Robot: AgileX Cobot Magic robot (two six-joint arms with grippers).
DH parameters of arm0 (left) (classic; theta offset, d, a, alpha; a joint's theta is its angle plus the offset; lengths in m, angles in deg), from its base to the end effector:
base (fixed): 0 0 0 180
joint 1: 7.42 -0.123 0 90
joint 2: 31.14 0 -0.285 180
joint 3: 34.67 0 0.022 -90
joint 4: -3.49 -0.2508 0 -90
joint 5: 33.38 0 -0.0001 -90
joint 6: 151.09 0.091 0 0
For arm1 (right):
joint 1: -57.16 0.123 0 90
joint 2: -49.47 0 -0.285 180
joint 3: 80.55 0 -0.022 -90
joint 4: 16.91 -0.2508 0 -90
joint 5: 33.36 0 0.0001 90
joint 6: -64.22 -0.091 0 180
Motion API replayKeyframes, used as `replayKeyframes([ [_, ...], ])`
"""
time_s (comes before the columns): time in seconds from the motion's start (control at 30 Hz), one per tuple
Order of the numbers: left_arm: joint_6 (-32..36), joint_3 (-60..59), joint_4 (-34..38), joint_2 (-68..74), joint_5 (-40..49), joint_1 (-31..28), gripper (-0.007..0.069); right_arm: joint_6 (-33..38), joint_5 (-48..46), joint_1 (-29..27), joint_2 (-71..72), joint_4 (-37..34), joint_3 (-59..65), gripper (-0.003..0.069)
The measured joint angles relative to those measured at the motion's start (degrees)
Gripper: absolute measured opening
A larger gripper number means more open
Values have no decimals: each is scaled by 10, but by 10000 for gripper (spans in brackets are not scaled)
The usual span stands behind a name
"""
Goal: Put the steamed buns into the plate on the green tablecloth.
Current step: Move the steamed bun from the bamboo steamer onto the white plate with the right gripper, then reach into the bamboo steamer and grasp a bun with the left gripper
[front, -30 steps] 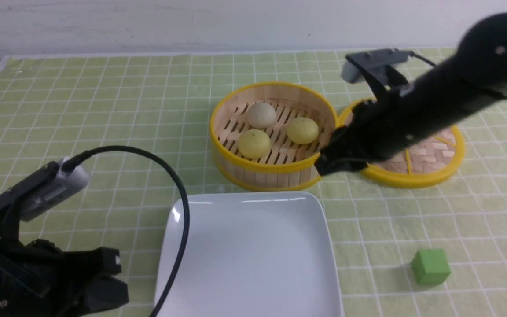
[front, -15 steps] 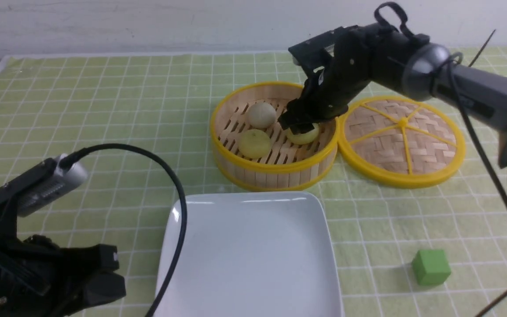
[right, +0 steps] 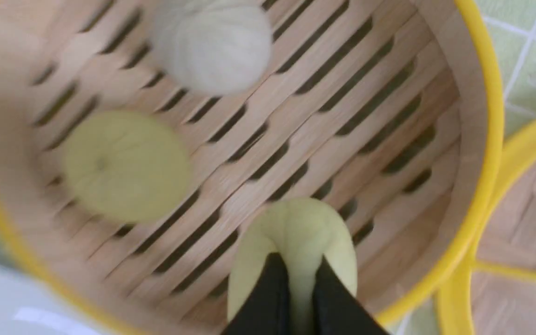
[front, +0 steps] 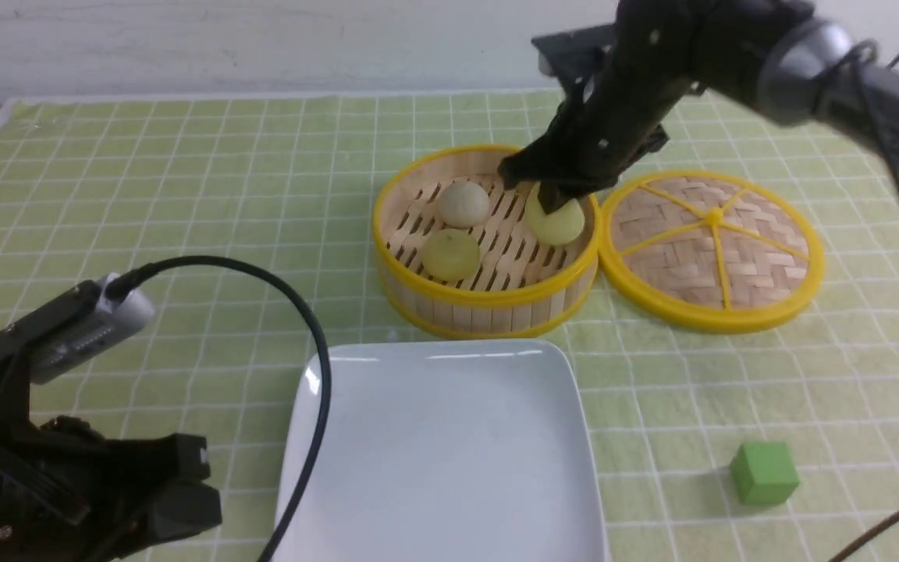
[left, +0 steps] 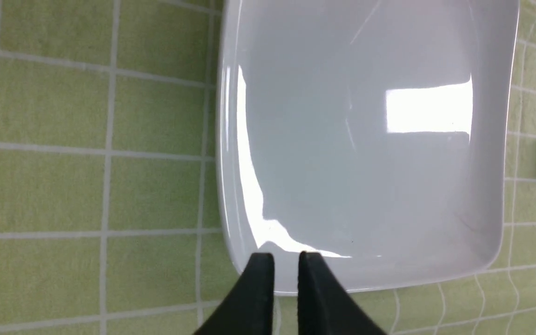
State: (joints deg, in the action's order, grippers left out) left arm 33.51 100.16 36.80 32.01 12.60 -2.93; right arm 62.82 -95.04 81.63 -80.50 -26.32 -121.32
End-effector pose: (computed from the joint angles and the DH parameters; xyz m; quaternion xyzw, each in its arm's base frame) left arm 0.1557 -0.0483 0.2475 -0.0739 0.9429 -0.2450 0.2133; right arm 0.4294 0.2098 0.2885 -0.1738 0.9490 0.1337 0.2264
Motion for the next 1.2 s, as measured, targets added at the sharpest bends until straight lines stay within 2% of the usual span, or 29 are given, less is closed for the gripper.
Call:
replayKeyframes([
  [0.1, 0, 0, -1, 0, -4, 0, 111, 30, -72, 1, 72, -53, 10, 17],
  [0.3, 0, 0, -1, 0, -7, 0, 111, 74, -87, 39, 136, -137, 169, 17],
  [0.37, 0, 0, -2, 0, -8, 0, 115, 75, -44, 70, 124, -147, 258, 20],
  [0.47, 0, 0, -2, 0, -11, 0, 119, 76, 19, 94, 107, -147, 304, 28],
  [0.53, 0, 0, -3, 0, -18, 0, 122, 76, 96, 113, 82, -138, 336, 64],
  [0.63, 0, 0, -5, 0, -26, 0, 123, 69, 144, 120, 59, -130, 341, 206],
  [0.73, 0, 0, -5, 0, -27, 0, 126, 45, 138, 119, 58, -125, 340, 372],
  [0.83, 0, 0, -5, 0, -27, 0, 127, 22, 73, 109, 65, -103, 316, 557],
  [0.87, 0, 0, -5, 0, -27, 0, 127, 21, 61, 107, 67, -99, 311, 578],
  [0.9, 0, 0, -5, 0, -27, 0, 129, 10, 11, 101, 77, -81, 283, 640],
  [1.03, 0, 0, -7, 0, -30, 0, 131, -6, -64, 88, 113, -43, 219, 659],
  [1.1, 0, 0, -7, 0, -31, 0, 134, -12, -72, 85, 136, -25, 197, 627],
  [1.17, 0, 0, -12, 0, -40, 0, 139, -35, -82, 85, 185, -16, 190, 521],
  [1.2, 0, 0, -12, 0, -42, 0, 139, -35, -82, 85, 185, -16, 190, 521],
])
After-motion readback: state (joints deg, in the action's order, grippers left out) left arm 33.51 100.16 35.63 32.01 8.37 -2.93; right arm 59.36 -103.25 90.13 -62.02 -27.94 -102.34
